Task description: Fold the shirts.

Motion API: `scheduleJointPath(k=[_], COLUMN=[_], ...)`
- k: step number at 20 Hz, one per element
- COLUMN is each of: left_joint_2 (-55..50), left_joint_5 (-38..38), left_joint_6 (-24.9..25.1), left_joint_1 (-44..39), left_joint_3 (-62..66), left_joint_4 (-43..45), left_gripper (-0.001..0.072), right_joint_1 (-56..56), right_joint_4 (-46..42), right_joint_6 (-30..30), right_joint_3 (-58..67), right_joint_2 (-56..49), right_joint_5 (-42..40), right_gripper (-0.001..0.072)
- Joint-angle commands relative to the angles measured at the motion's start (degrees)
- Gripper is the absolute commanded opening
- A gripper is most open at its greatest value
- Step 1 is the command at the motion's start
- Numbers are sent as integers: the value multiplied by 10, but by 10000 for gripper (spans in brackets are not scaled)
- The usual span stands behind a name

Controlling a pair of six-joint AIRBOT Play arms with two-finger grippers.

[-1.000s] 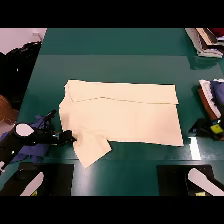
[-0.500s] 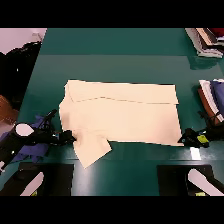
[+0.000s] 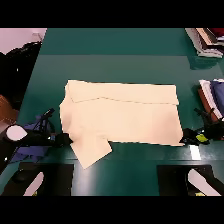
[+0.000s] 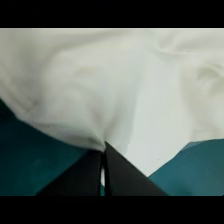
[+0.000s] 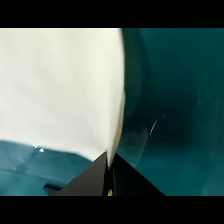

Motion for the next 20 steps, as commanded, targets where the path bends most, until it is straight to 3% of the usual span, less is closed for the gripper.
scheduleJointPath(k=[1, 5, 8, 14, 20], left_joint_2=[88, 160, 132, -107, -308], left_joint_5=[-116, -167, -94, 56, 140], left_joint_6=[-47, -101, -94, 10, 38], left_joint_1=[0, 0, 0, 0, 0], left_joint_3=[8, 21, 80, 209, 335], left_joint_4=[43, 11, 13, 16, 19], left_gripper=[19, 19, 19, 20, 21], right_joint_1=[2, -1, 0, 64, 103], right_joint_4=[-38, -103, -91, -92, -68], right_joint_6=[0, 0, 6, 16, 26], right_joint_3=[17, 18, 56, 198, 344], right_joint_2=[79, 181, 186, 12, -181], right_joint_5=[66, 106, 100, 45, 30], right_gripper=[15, 15, 15, 15, 17])
